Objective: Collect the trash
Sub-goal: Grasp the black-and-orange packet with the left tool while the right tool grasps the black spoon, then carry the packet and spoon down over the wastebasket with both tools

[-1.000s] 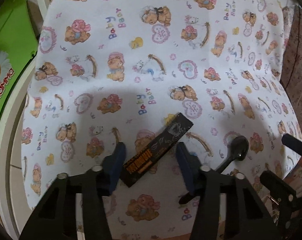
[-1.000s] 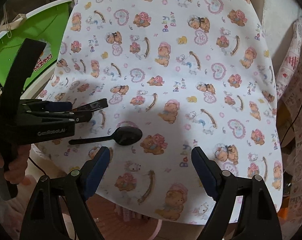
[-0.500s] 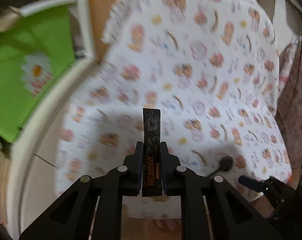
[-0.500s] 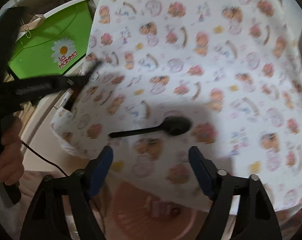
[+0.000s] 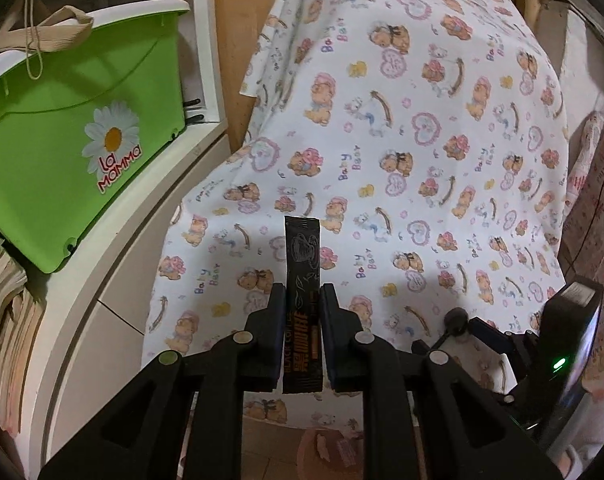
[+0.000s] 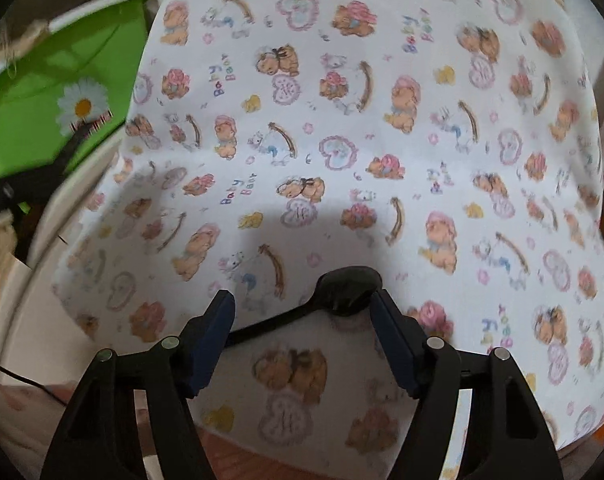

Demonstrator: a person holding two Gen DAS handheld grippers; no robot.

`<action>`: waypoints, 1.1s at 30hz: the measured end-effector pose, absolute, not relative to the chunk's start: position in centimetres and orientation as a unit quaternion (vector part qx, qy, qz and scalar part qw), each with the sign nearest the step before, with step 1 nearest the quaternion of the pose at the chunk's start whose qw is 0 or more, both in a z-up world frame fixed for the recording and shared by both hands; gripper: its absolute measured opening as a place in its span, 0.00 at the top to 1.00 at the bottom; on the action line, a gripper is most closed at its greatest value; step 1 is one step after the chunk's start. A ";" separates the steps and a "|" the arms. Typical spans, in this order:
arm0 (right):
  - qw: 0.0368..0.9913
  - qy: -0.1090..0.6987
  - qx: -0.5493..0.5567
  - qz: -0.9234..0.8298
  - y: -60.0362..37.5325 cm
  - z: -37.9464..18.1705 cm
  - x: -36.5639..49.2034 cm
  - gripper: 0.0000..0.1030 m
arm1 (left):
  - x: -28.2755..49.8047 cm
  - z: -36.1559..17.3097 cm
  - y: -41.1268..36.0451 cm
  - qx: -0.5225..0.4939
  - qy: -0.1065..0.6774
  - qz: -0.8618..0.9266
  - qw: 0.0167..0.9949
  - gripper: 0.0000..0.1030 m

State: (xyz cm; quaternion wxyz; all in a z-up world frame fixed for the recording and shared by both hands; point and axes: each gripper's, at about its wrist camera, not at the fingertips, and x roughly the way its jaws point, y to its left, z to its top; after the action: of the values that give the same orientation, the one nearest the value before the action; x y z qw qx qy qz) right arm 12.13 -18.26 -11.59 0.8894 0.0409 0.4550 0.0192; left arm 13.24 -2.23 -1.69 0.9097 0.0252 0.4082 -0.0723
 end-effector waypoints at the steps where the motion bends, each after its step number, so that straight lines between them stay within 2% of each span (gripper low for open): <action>1: 0.891 0.454 0.025 0.012 -17.9 -11.7 12.1 0.29 | 13.3 -1.8 -2.2 0.022 0.410 -0.072 0.909 0.84; 5: 0.896 0.443 0.005 0.006 -16.8 -12.0 12.1 0.34 | 13.5 -2.1 -1.9 0.011 0.422 -0.070 0.904 0.84; 6: 0.896 0.444 0.007 0.004 -16.9 -12.0 12.1 0.39 | 13.5 -2.1 -1.9 0.017 0.419 -0.064 0.905 0.84; 7: 0.898 0.440 0.009 -0.001 -17.0 -12.0 12.1 0.53 | 13.3 -2.0 -2.0 0.024 0.416 -0.060 0.907 0.84; 8: 0.900 0.435 0.011 -0.008 -17.2 -12.0 12.1 0.60 | 13.2 -2.0 -2.1 0.026 0.413 -0.061 0.908 0.84; 10: 0.903 0.429 0.018 -0.019 -17.8 -12.0 11.9 0.82 | 13.1 -1.8 -2.0 0.020 0.414 -0.066 0.908 0.84; 12: 0.902 0.430 0.038 -0.019 -18.8 -12.0 11.9 0.94 | 13.1 -1.8 -1.9 0.015 0.415 -0.068 0.907 0.84; 17: 0.895 0.431 0.111 0.006 -21.6 -11.2 11.0 0.94 | 13.1 -1.6 -1.7 0.015 0.412 -0.063 0.909 0.84; 33: 0.909 0.401 0.102 0.056 -23.3 -7.0 6.6 0.94 | 10.2 -0.5 -2.4 0.019 0.392 -0.082 0.916 0.84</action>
State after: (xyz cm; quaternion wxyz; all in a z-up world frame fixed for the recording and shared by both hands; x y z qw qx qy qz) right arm 6.62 -23.33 -6.99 0.9086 0.1016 0.4012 0.0556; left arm 10.19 -2.42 -0.52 0.9161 0.0191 0.3920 -0.0822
